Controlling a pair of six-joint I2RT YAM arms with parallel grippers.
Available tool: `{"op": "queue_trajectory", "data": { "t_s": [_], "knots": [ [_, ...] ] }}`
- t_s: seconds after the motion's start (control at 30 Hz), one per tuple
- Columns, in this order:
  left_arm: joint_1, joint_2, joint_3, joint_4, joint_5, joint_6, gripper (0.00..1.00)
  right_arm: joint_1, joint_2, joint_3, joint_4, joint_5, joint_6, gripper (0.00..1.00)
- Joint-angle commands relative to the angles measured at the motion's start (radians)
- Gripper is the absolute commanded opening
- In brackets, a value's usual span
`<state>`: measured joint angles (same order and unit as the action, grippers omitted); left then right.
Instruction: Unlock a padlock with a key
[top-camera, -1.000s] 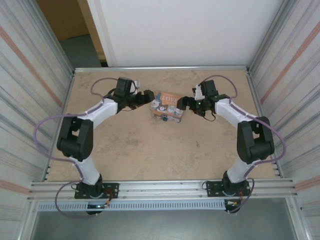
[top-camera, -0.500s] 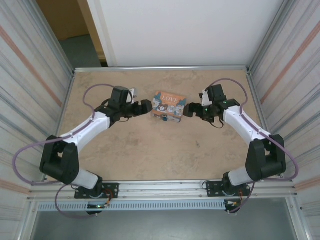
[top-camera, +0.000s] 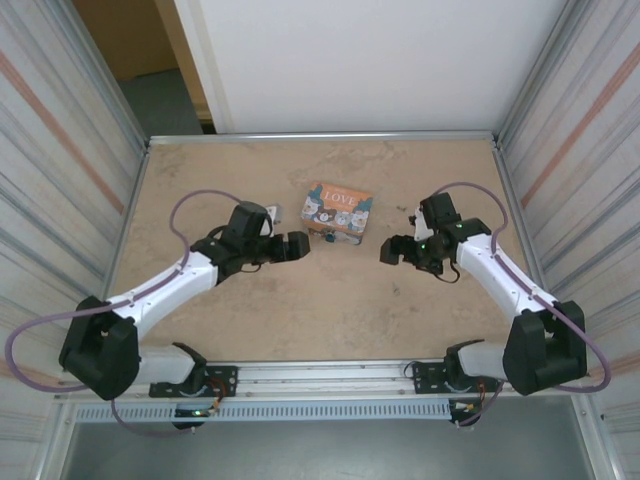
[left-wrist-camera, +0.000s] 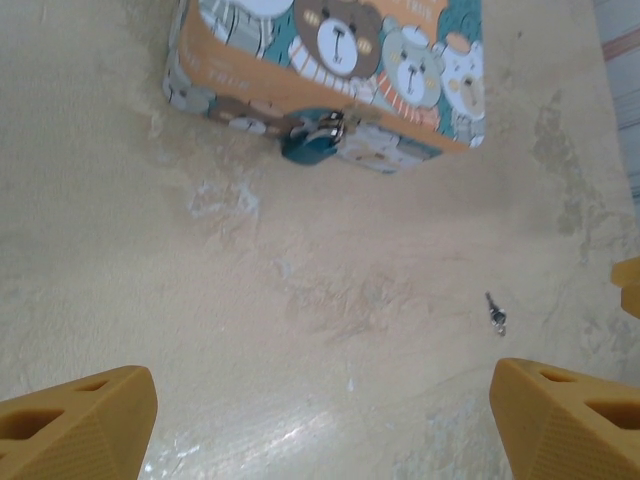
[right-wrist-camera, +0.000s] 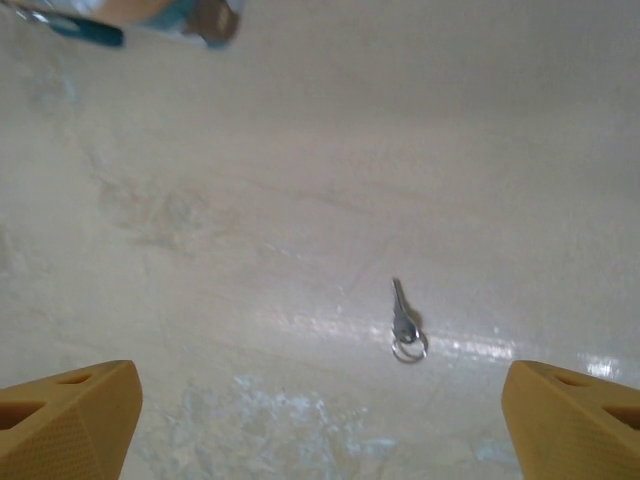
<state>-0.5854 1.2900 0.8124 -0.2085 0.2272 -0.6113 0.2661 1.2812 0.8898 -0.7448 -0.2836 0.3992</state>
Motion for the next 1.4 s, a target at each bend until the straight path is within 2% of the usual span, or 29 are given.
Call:
{"op": "queue_trajectory", "data": {
  "t_s": [0.0, 0.23, 0.73, 1.37],
  "knots": [
    [-0.027, -0.027, -0.043, 0.044, -0.061, -0.022, 0.87, -0.006, -0.013, -0.037, -0.041, 0.008, -0.006, 0.88],
    [-0.046, -0.008, -0.117, 0.127, -0.068, -0.069, 0.87, -0.004, 0.032, -0.083, -0.014, 0.001, -0.006, 0.78],
    [-0.048, 0.031, -0.113, 0.135, -0.074, -0.077, 0.88, 0.040, 0.181, -0.072, 0.062, 0.005, -0.005, 0.49],
    [-0.048, 0.048, -0.108, 0.136, -0.068, -0.085, 0.88, 0.080, 0.272, -0.068, 0.080, 0.073, 0.000, 0.37]
  ]
}}
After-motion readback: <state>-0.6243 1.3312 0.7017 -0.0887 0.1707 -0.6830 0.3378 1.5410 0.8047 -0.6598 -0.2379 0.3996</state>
